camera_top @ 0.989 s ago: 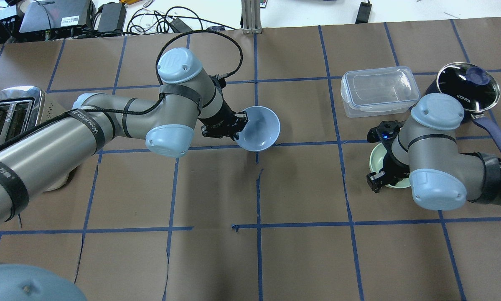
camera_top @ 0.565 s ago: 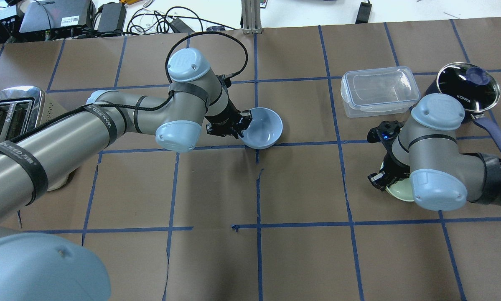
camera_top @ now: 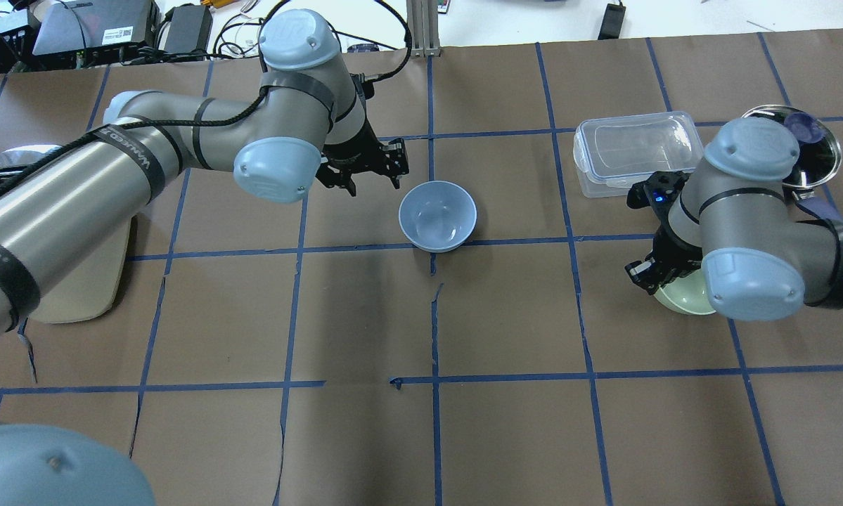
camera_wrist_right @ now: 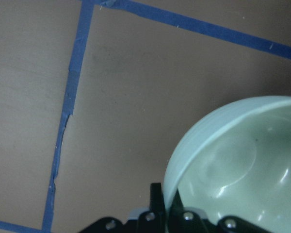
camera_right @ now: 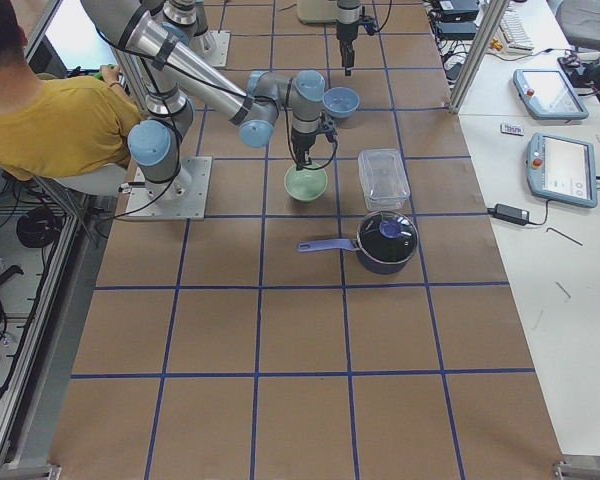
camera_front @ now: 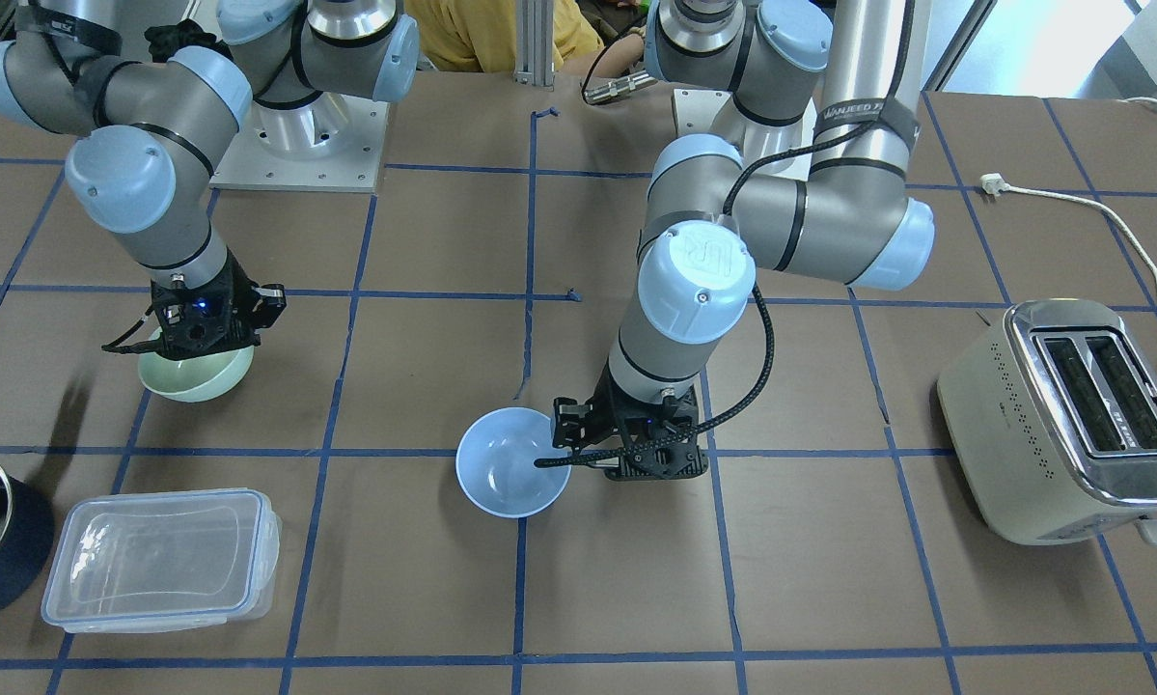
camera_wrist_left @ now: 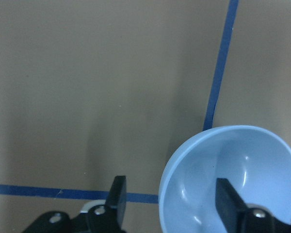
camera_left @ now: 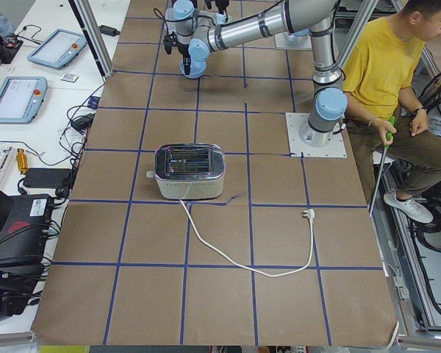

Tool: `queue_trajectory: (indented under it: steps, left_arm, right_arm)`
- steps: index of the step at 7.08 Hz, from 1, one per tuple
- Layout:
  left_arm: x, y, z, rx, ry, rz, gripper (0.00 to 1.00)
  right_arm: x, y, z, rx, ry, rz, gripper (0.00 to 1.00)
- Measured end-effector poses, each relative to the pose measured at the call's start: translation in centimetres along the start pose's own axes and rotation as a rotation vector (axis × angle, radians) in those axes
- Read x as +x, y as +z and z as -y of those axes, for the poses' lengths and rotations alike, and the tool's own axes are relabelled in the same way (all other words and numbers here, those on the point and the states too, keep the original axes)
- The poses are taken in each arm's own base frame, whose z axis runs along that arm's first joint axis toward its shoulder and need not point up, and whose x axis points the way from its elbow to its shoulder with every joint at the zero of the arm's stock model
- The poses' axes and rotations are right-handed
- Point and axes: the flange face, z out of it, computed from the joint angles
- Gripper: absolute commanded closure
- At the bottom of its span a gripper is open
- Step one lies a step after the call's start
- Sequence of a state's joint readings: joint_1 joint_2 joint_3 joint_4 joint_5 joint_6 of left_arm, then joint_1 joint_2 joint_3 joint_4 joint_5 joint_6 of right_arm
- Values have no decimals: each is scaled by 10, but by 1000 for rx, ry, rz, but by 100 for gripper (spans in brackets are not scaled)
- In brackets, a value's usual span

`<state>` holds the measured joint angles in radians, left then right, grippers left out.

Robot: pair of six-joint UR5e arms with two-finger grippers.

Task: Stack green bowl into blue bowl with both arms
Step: 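Set blue bowl down and raise left gripper while right lifts green bowl, then move the green bowl with the right gripper over the blue bowl and lower it in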

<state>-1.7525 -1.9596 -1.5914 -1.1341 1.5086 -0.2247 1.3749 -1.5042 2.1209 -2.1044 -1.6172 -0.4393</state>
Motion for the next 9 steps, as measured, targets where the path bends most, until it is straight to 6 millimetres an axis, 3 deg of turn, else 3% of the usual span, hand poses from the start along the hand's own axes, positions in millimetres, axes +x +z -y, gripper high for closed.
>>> queue_trajectory:
  steps: [1, 3, 5, 7, 9]
  left_arm:
    - [-29, -35, -3, -11, 51, 45, 18]
    - [-84, -103, -21, -13, 112, 84, 15]
    - [-118, -165, -55, 17, 134, 115, 13]
    - [-132, -183, -73, 25, 121, 114, 11]
    - [-132, -184, -71, 28, 83, 119, 7]
  right_arm:
    - [-8, -26, 13, -24, 37, 4, 100]
    - [-43, -70, 40, -42, 143, -8, 100]
    - [-100, -89, 66, -35, 336, -24, 100]
    - [-175, -99, 105, 1, 528, -44, 100]
    - [-227, -106, 158, 1, 583, -48, 100]
